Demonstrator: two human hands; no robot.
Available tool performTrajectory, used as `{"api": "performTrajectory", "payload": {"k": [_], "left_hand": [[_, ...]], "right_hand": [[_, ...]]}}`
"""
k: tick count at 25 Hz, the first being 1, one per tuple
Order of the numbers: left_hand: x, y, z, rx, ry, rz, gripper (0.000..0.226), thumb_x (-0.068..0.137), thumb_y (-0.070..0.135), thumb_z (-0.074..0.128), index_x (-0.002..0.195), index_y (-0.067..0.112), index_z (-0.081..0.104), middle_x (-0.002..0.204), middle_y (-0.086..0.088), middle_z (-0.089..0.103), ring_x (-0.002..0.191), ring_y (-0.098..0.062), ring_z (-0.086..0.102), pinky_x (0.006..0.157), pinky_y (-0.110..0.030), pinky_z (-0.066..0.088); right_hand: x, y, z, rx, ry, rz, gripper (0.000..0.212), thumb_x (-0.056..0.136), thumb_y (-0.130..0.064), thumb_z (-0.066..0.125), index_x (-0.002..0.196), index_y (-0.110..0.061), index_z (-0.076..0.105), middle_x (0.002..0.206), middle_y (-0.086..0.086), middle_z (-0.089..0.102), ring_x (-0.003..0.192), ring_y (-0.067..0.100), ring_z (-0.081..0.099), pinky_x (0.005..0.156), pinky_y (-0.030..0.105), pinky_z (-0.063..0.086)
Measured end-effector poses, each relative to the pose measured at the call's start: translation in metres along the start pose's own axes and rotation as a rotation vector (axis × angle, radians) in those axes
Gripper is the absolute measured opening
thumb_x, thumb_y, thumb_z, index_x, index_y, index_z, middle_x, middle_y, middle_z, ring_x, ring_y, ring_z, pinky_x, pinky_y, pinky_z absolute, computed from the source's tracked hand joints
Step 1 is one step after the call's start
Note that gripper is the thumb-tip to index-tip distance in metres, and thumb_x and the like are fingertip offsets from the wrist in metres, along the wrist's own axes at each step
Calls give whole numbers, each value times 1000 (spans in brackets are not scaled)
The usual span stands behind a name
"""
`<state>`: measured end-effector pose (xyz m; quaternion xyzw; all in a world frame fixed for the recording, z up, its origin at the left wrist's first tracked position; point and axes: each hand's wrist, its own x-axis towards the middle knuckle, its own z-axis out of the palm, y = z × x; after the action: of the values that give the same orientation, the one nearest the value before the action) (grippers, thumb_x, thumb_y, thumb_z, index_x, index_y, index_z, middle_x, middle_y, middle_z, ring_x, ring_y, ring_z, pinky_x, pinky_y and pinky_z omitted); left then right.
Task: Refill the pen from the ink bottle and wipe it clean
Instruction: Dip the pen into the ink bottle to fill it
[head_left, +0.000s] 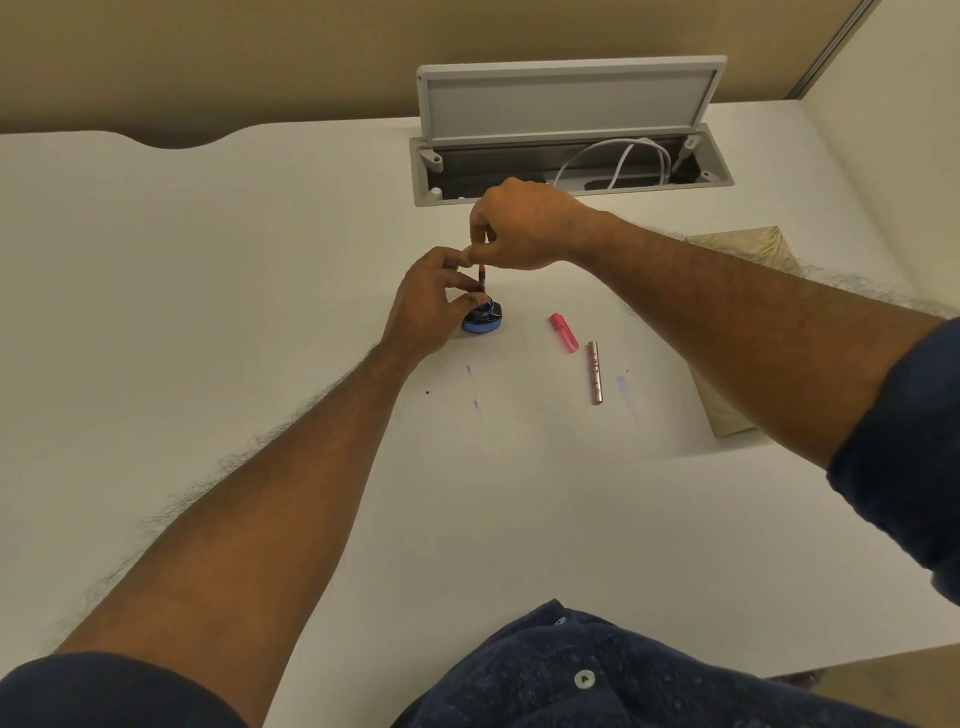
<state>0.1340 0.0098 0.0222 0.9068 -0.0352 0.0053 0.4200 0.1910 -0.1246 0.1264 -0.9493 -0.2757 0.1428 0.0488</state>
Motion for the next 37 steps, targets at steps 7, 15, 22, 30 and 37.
{"api": "performTrajectory", "payload": {"k": [7, 15, 22, 30, 37], "left_hand": [[1, -3, -1, 14, -4, 33, 19, 82, 18, 72, 97, 7, 76, 122, -3, 60, 113, -17, 54, 96, -31, 45], [1, -2, 1, 30, -11, 34, 18, 83, 16, 71, 98, 6, 75, 123, -4, 60, 114, -17, 54, 94, -24, 41], [-1, 1, -1, 2, -19, 51, 17, 84, 15, 70, 96, 4, 74, 123, -6, 60, 114, -20, 55, 99, -33, 45], [0, 3, 0, 33, -28, 10, 18, 85, 17, 69, 98, 6, 74, 126, -4, 59, 116, -18, 54, 98, -30, 42], [-1, 2, 1, 36, -28, 9, 18, 86, 17, 68, 98, 5, 74, 126, -5, 59, 116, -20, 54, 100, -32, 43]], "right_hand": [[0, 4, 1, 11, 11, -16, 20, 94, -19, 57, 108, -7, 67, 103, 10, 69, 83, 17, 58, 76, 28, 44], [1, 8, 7, -49, 50, 22, 32, 98, -33, 51, 105, -6, 65, 85, 5, 58, 76, 18, 55, 70, 29, 40], [-2, 9, 1, 31, 22, -11, 26, 94, -26, 59, 111, -9, 66, 104, 7, 66, 86, 15, 54, 76, 27, 42], [-4, 9, 3, 82, -4, -8, 20, 95, -17, 55, 110, -8, 64, 107, 9, 67, 87, 16, 55, 80, 28, 42], [-6, 8, 3, 101, 4, -4, 19, 96, -18, 54, 111, -9, 62, 108, 8, 64, 88, 15, 53, 80, 28, 41]]}}
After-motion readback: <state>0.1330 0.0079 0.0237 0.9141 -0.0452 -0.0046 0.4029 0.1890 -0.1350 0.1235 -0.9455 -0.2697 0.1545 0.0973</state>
